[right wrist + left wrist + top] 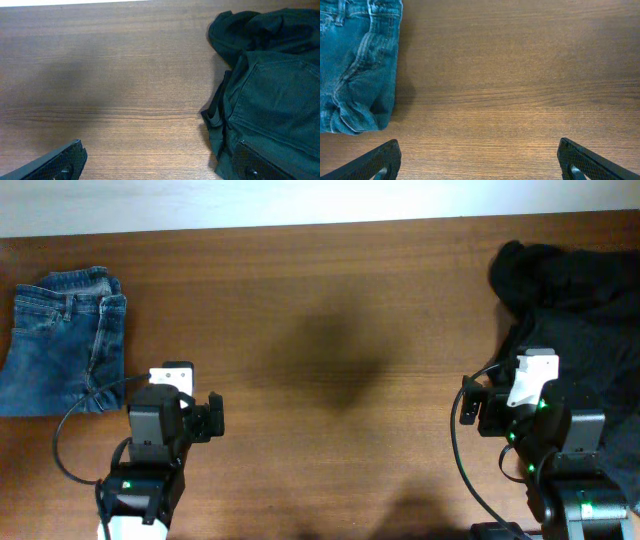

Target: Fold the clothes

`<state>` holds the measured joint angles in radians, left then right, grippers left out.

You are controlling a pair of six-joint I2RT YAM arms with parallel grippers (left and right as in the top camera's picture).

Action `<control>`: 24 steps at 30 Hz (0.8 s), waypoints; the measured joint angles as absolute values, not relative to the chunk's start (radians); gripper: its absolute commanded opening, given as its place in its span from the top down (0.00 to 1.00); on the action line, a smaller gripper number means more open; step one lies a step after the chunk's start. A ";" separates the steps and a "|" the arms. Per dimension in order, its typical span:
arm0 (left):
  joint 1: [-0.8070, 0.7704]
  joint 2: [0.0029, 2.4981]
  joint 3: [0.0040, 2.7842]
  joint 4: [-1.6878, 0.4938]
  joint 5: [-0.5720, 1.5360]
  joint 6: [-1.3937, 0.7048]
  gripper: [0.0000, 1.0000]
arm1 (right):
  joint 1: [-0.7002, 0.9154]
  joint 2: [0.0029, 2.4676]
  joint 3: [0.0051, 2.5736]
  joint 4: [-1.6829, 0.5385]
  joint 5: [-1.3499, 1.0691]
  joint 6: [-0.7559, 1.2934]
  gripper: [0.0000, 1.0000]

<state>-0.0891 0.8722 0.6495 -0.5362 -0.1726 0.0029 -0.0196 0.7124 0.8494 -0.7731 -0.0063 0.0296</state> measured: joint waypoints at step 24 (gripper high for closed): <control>-0.089 1.004 0.649 -0.537 -0.172 0.002 0.00 | -0.019 0.582 0.746 -0.788 0.000 0.030 0.01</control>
<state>-0.0891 1.0042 0.6495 -0.5365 -0.1722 0.0021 -0.0189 0.5819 0.7456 -0.7876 0.0002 0.0299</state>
